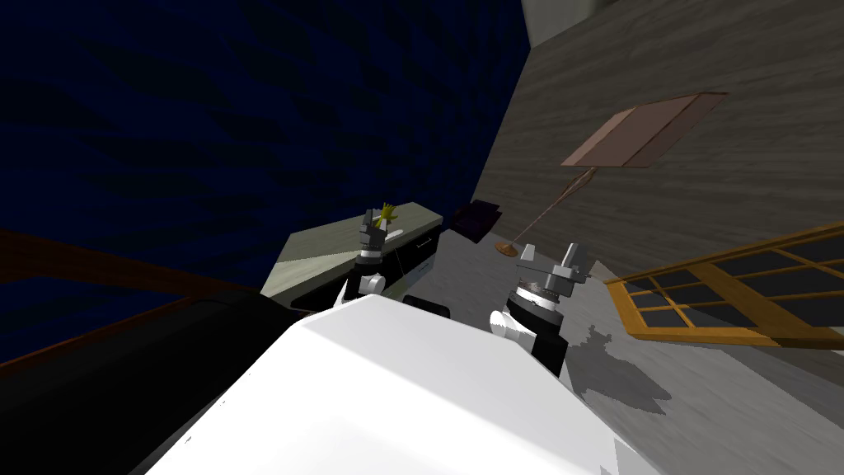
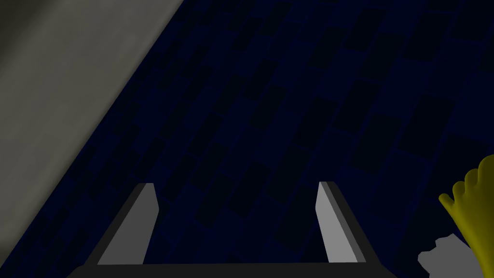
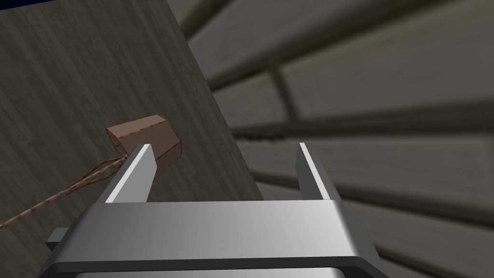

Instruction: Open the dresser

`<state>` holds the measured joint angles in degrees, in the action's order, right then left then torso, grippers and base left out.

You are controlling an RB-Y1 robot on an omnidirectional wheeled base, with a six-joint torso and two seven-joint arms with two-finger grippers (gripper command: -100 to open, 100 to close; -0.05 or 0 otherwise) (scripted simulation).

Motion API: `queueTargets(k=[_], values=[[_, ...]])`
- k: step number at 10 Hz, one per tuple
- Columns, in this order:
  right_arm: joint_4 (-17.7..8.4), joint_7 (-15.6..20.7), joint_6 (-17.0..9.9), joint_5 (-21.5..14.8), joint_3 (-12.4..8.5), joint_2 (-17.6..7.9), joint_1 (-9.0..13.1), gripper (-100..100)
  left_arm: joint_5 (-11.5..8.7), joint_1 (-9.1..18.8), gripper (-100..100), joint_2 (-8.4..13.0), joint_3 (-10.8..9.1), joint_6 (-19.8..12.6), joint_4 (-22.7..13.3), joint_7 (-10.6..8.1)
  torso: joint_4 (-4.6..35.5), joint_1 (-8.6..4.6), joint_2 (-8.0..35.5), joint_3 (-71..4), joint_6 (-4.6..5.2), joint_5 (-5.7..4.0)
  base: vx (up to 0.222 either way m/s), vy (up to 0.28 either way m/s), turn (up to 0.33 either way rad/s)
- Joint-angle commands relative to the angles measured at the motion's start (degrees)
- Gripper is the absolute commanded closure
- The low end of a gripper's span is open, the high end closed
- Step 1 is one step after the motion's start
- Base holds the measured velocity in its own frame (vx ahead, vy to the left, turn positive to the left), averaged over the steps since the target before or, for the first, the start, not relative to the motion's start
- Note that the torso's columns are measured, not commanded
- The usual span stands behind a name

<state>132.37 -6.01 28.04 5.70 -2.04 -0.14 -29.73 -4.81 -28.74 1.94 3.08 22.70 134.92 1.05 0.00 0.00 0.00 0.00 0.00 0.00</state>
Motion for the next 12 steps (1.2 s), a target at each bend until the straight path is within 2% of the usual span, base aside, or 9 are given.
queueTargets(k=[1, 9, 10, 12], values=[[0.0, 0.0, 0.0, 0.0, 0.0, 0.0, 0.0, 0, 0.0, 0.0, 0, 0.0, 0.0, 0.0, 0.0, 0.0, 2.3, 0.0, 2.3, -4.7, 0.0, 0.0, 0.0, 0.0, 0.0], [0.0, 0.0, 0.0, 0.0, 0.0, 0.0, 0.0, 0, 0.0, 0.0, 0, 0.0, 0.0, 0.0, 0.0, 0.0, 35.4, 0.0, 35.4, -70.7, 0.0, 0.0, 0.0, 0.0, 0.0], [0.0, 0.0, 0.0, 0.0, 0.0, 0.0, 0.0, 0, -0.6, 0.0, -100, 2.2, -0.46, -0.1, -0.6, -0.3, 39.6, 0.0, 39.6, -79.2, 0.0, 0.0, 0.049, -0.037, 0.071], [0.0, 0.0, 0.0, 0.0, 0.0, 0.0, 0.0, 0, -1.9, -0.1, -100, 4.2, -1.48, -0.4, -2.0, -0.95, 42.0, -0.15, 41.9, -84.4, 0.0, -0.04, 0.101, -0.09, 0.114]])
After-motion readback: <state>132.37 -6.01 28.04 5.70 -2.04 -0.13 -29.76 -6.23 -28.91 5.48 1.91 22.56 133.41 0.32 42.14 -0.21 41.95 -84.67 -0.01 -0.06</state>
